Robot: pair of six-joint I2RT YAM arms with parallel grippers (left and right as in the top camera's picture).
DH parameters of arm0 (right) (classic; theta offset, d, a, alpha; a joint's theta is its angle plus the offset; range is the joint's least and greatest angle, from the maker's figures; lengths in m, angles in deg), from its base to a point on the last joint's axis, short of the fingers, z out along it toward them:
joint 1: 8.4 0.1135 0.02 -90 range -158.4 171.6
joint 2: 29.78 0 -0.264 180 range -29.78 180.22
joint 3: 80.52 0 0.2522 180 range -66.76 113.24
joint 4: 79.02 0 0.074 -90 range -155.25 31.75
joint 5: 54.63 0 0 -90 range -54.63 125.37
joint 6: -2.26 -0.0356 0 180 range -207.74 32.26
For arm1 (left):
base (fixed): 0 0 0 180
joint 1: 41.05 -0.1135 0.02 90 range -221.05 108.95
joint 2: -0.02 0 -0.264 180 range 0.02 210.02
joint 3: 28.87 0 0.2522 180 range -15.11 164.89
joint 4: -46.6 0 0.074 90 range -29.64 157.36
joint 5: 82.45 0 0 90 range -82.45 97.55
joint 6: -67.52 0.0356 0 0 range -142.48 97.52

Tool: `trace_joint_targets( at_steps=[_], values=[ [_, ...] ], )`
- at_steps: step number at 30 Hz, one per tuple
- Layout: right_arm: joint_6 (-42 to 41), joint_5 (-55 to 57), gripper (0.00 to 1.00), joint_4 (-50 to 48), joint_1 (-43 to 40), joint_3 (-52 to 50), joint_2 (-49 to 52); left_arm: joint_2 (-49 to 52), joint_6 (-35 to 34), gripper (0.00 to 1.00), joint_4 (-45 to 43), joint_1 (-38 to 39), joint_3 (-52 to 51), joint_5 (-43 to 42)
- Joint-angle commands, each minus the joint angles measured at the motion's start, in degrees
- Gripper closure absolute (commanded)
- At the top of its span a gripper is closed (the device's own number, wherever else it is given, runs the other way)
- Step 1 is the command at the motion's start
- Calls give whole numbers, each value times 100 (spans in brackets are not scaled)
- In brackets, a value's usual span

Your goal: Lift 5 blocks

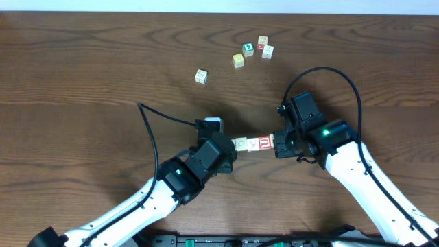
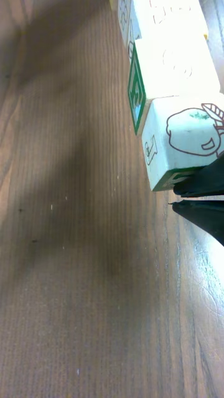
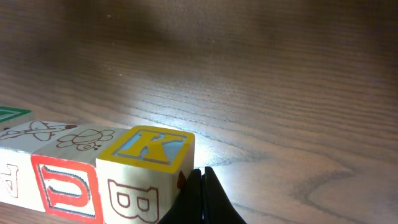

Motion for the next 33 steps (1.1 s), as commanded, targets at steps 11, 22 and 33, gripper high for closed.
trace_joint_targets(
  at_steps=[11,22,33],
  values=[
    [-15,-1447,99,-103,323,227,-83,-337,210,93,-83,76,592,-820],
    [-15,-1447,99,-15,323,317,-83,-356,214,93,-76,76,649,-822],
    [11,-1434,99,157,323,542,-83,-356,238,93,-57,76,754,-822]
  ],
)
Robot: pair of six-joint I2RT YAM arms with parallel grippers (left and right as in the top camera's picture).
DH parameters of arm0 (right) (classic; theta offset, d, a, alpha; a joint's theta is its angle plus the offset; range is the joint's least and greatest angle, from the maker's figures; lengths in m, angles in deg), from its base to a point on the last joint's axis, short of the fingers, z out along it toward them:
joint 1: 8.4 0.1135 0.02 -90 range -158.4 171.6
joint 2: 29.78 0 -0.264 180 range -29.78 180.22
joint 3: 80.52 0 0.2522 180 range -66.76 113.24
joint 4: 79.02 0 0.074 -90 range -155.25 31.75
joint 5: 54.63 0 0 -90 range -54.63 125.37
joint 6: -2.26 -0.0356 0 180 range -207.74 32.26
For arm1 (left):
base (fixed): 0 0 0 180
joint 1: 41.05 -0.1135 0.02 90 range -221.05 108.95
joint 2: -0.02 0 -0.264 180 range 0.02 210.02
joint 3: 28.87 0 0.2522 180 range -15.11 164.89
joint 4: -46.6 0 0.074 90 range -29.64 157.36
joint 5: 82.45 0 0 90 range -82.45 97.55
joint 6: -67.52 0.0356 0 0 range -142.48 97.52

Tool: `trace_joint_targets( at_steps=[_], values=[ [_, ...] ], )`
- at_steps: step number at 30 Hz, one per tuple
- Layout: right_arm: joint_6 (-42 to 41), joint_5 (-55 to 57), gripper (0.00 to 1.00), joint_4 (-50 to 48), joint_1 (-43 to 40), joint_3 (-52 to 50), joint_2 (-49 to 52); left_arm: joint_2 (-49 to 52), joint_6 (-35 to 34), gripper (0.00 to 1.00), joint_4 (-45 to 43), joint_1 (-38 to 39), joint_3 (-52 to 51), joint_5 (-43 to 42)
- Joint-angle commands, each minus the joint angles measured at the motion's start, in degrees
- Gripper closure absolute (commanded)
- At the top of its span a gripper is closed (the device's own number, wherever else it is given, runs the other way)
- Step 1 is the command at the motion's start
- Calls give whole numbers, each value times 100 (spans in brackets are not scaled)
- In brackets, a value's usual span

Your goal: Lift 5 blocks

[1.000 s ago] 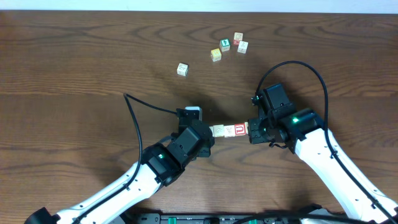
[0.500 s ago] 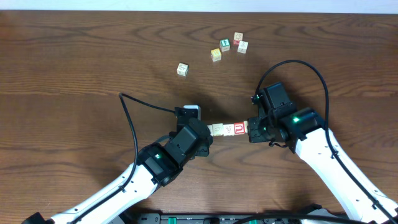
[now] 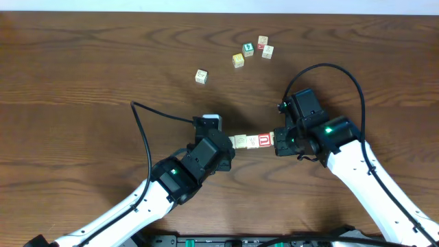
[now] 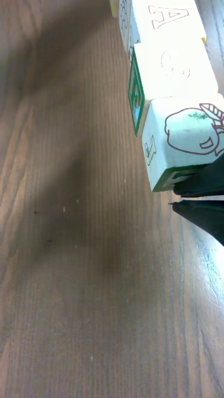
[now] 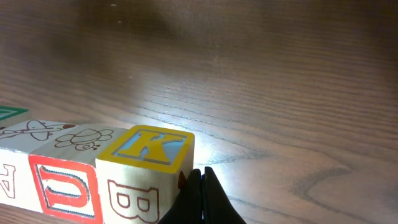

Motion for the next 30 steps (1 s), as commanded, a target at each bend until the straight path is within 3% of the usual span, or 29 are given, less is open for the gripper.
trace_joint_targets(
  at_steps=[1,30],
  values=[
    [37,-1384,99,-79,323,256,-74,-155,120,93,-295,157,597,-822],
    [-98,-1386,99,127,323,450,-175,-155,249,93,-122,157,844,-820]
  ],
)
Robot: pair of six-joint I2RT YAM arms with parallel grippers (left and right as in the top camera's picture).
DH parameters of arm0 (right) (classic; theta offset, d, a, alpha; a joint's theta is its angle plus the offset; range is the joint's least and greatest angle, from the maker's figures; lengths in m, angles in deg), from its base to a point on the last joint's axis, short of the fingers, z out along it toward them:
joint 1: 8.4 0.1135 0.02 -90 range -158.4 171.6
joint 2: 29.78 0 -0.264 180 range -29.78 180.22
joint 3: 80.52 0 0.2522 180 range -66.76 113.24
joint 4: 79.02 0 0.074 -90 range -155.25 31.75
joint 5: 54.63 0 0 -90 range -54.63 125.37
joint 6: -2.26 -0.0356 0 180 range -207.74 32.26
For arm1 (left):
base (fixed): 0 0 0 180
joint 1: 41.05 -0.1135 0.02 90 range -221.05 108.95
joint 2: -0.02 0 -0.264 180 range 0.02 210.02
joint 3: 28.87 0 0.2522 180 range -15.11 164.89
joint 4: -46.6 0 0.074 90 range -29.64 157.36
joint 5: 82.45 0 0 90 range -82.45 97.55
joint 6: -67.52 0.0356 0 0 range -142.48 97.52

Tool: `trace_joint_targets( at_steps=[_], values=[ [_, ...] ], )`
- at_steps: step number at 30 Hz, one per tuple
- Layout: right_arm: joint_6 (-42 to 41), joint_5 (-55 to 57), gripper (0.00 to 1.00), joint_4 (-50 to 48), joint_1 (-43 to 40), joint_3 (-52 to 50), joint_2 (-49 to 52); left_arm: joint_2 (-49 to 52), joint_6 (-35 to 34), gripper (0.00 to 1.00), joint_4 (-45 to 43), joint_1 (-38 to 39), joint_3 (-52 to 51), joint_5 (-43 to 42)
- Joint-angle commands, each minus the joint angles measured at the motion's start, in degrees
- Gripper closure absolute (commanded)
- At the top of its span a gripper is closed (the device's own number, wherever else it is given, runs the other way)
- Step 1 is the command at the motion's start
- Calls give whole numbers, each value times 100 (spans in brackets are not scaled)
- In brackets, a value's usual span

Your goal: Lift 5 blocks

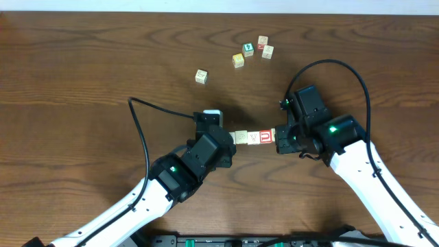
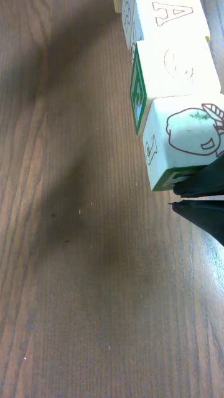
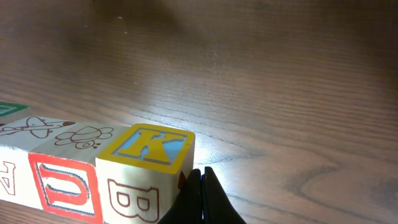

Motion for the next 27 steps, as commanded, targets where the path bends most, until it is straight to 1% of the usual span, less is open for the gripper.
trace_joint_targets(
  at_steps=[1,6,27],
  values=[
    [-63,-1449,99,-105,323,181,-107,-151,81,93,-328,179,551,-933],
    [-186,-1449,99,-98,323,184,-186,-151,81,93,-328,179,551,-933],
    [-208,-1475,99,-96,323,186,-245,-254,101,93,-227,179,551,-933]
  ],
)
